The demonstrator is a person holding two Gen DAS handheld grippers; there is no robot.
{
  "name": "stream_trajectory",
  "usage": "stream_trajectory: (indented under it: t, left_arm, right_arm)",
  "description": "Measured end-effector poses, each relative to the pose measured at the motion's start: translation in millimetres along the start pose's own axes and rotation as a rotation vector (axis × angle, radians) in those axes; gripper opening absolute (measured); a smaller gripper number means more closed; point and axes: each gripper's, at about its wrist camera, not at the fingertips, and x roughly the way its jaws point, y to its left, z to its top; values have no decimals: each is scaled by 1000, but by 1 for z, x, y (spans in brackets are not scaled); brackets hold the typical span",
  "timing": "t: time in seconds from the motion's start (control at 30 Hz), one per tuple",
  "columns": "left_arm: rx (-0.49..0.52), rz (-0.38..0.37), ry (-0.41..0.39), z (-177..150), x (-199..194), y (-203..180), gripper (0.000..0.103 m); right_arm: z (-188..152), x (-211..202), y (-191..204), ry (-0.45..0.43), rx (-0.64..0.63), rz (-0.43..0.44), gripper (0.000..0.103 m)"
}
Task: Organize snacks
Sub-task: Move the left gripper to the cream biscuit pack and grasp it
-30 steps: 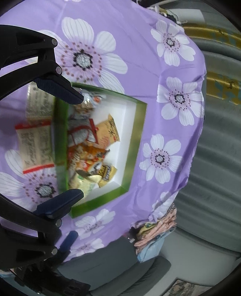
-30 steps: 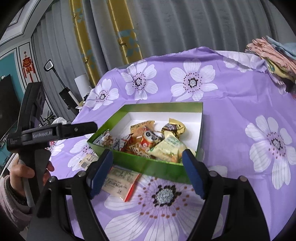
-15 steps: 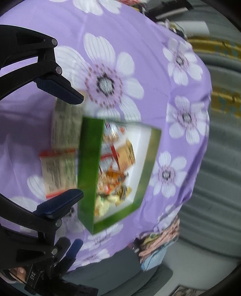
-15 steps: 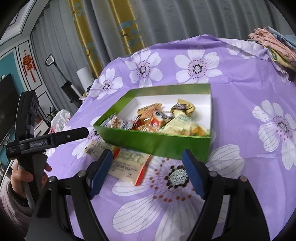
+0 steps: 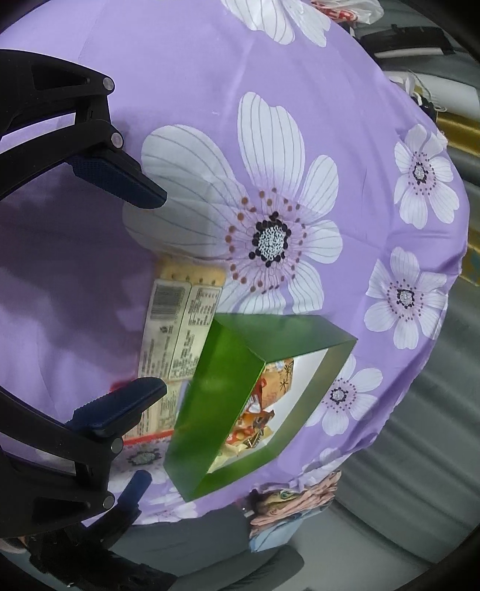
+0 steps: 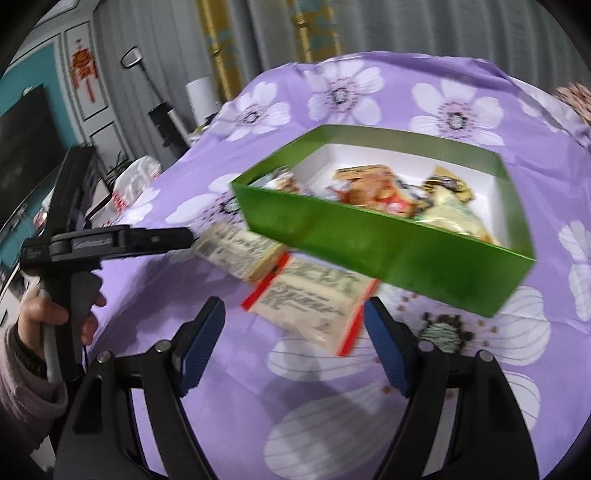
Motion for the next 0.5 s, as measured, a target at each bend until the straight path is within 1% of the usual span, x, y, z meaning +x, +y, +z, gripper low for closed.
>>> stream_trajectory:
  t: [0.1,0.17,0.33,0.5]
  left_arm:
    - [-15,-21,6,1,4,4,92]
    - [-2,-21,11,2,6,4,92]
    - [34,-25,27,9,17,0,92]
    - [41,-35,50,15,27,-1,92]
  right_arm:
    - [1,13,15,30,-48,7,76]
    - [3,22,24,46,-70,14,75]
    - [16,41,41,66,-128,43,65]
    - [25,67,43,117,-137,35,58]
